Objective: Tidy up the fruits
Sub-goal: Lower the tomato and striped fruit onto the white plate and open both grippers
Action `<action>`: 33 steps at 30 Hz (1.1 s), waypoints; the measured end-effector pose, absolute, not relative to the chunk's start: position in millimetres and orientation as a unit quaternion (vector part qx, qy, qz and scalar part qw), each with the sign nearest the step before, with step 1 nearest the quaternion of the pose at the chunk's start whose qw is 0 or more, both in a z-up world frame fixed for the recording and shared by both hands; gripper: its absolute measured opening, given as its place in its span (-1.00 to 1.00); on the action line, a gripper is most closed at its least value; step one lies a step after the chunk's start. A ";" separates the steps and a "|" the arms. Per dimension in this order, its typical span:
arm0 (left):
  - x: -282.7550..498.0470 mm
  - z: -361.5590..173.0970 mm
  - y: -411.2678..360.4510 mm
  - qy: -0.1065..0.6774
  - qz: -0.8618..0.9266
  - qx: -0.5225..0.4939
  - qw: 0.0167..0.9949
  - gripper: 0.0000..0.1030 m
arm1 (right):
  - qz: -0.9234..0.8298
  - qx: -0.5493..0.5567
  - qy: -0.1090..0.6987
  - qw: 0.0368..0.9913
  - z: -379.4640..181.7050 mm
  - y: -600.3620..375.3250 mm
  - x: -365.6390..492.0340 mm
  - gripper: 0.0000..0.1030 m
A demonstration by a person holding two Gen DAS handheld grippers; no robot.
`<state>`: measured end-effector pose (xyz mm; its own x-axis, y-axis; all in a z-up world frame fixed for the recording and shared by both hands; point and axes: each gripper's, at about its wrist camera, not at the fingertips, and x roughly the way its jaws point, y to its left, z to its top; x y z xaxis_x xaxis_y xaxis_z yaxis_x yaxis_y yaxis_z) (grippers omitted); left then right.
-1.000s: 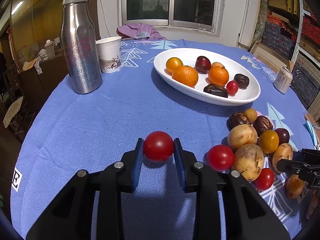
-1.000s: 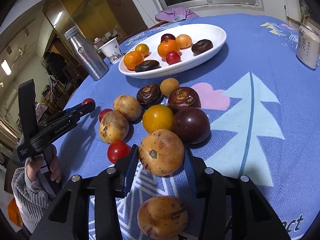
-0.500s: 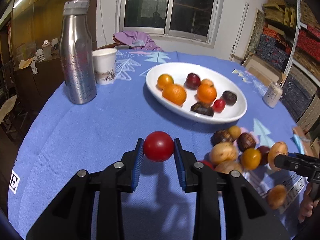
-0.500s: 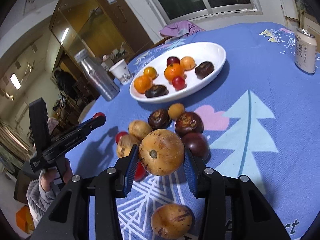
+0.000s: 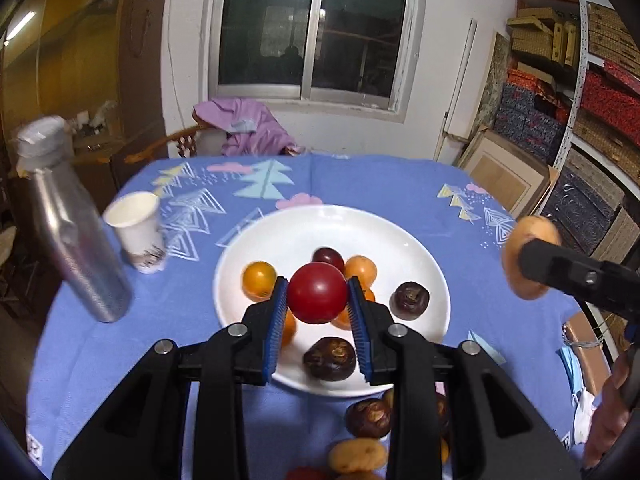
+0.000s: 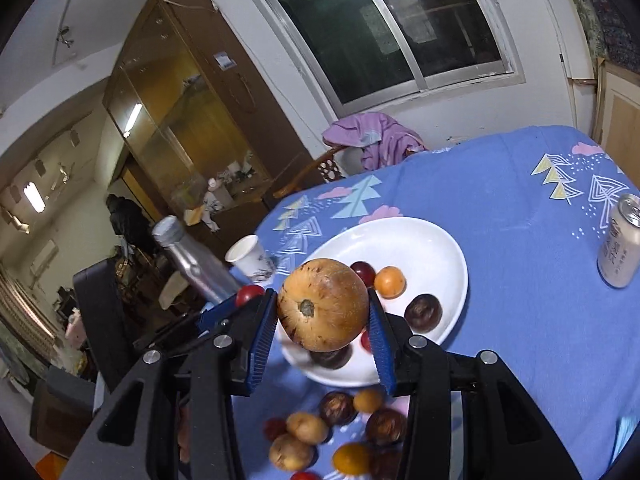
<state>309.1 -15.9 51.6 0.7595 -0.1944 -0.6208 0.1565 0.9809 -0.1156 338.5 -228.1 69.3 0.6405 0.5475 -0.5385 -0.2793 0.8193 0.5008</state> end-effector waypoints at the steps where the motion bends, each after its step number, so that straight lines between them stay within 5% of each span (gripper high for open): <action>1: 317.5 42.0 -19.0 0.344 -0.095 -0.031 0.934 -0.42 | 0.228 0.186 0.364 0.883 59.5 -225.2 348.7 -0.14; 8: 348.5 -4.8 -31.8 0.389 -0.101 -0.015 0.915 -0.42 | 0.178 0.165 0.439 0.865 -3.9 -222.4 383.6 -0.14; 19: 354.5 -20.6 -36.4 0.398 -0.091 -0.002 0.913 -0.40 | 0.178 0.121 0.446 0.869 -10.9 -199.3 374.9 -0.14; 22: 351.8 -18.2 -37.2 0.395 -0.097 -0.005 0.913 -0.21 | 0.174 0.124 0.448 0.868 -12.6 -201.0 375.9 -0.05; 24: 348.4 -14.6 -39.2 0.389 -0.102 -0.002 0.916 0.04 | 0.172 0.139 0.443 0.869 -10.4 -205.9 375.3 0.19; 26: 342.1 -9.0 -42.1 0.375 -0.098 0.007 0.922 0.48 | 0.169 0.143 0.435 0.873 -5.2 -209.3 373.7 0.22; 28: 334.6 -2.2 -43.7 0.354 -0.077 0.023 0.932 0.69 | 0.171 0.145 0.429 0.875 -0.5 -212.0 371.7 0.22; 33: 322.1 14.6 -32.4 0.335 -0.078 0.006 0.939 0.73 | 0.182 0.173 0.416 0.874 12.3 -220.4 364.2 0.32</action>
<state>322.1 -32.4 14.6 0.7641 -0.1421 -0.6292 0.1502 0.9878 -0.0407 364.2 -220.4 12.3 0.5871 0.4613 -0.6652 -0.1739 0.8744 0.4529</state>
